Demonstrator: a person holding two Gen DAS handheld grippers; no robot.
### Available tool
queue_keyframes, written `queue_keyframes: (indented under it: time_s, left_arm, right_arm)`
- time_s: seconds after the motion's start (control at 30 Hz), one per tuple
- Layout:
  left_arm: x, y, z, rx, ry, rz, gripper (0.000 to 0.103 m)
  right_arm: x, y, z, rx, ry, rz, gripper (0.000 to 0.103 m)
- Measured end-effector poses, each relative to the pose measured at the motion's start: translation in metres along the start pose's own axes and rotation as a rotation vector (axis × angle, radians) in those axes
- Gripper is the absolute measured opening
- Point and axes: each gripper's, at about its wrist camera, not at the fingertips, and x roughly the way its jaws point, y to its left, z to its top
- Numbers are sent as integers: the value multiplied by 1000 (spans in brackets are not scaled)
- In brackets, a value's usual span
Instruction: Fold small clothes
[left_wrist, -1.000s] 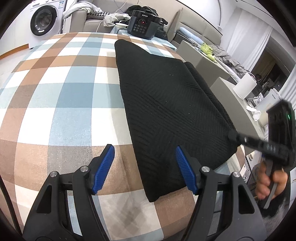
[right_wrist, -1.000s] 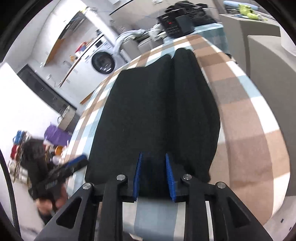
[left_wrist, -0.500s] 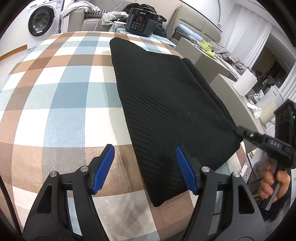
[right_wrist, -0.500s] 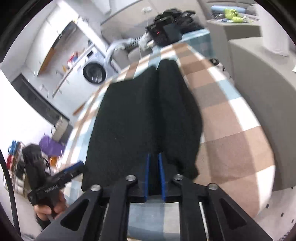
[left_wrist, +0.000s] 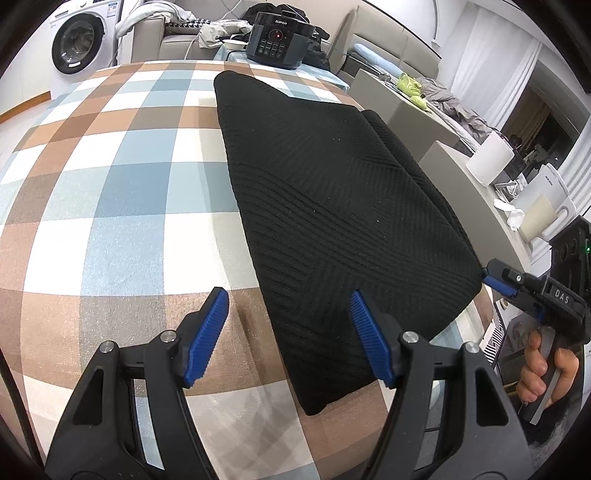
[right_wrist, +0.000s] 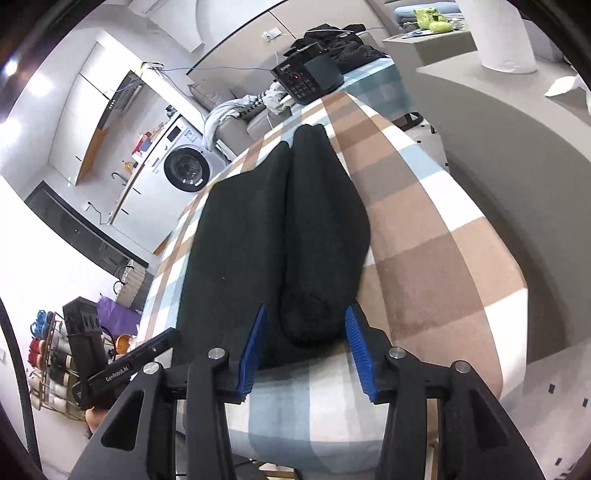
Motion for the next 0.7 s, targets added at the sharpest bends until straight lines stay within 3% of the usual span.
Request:
queue_keyframes:
  time_s: [0.2,0.3,0.37,0.43,0.57,0.7]
  left_arm:
    - [-1,1,-1,1,-1,-2,66]
    - [-1,2,-2,-5,-2,-3,66]
    - [-3,2,-2,-8,-6,-7,66]
    - [-4,3,-3,-7,-9,-5,66]
    - [-7,3,-2,-8,-15,-5,66]
    - [-3,3,-2,-13,-9,-9,66]
  right_arm:
    - [12,8,-5,-20,28,5,46]
    - [24,21,2,-82,25,-48,45]
    - [32,30,5,-135,18,-107,21]
    - [35,38,7,-173,15,-115,15]
    - [14,52,12,-220,-71,-85,13]
    - [33,27,8,-147,11,-194,15]
